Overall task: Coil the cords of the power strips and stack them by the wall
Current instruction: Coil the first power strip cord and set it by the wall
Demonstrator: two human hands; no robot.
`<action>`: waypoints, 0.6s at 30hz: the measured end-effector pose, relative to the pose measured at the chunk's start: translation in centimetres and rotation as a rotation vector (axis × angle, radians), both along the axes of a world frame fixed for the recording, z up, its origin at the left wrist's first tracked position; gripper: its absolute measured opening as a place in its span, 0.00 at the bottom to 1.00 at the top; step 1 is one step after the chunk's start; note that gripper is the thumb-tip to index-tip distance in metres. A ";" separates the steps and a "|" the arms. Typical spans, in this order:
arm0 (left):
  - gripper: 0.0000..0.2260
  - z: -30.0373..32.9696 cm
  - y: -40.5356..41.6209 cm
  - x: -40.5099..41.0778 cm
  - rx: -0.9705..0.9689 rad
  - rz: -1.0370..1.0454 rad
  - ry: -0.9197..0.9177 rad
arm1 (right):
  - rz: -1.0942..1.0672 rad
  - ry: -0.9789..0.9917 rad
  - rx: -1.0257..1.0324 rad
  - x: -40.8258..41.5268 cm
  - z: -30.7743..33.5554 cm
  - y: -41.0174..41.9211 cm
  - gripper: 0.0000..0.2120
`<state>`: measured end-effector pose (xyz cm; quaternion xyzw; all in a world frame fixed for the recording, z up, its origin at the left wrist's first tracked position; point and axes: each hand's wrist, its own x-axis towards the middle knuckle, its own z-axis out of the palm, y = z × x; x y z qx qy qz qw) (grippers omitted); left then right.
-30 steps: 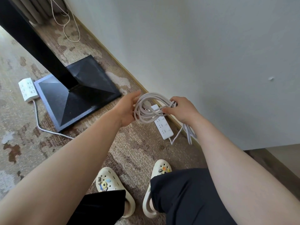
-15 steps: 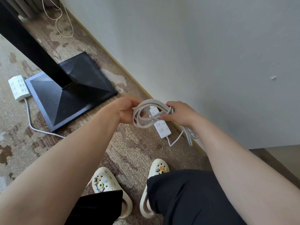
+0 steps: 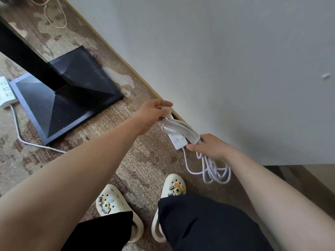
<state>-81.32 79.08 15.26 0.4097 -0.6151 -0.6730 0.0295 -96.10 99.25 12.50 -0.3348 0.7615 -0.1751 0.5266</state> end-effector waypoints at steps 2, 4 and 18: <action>0.09 -1.9 0.0 -0.3 0.046 0.008 -0.004 | -0.013 0.020 0.025 -0.1 -1.6 0.7 0.12; 0.08 -3.9 0.0 -0.7 0.042 -0.006 -0.043 | -0.053 0.101 0.016 0.1 -3.4 0.7 0.11; 0.08 -20.5 1.9 -0.9 0.233 0.206 -0.348 | -0.191 0.487 -0.054 -1.0 -17.6 -3.6 0.14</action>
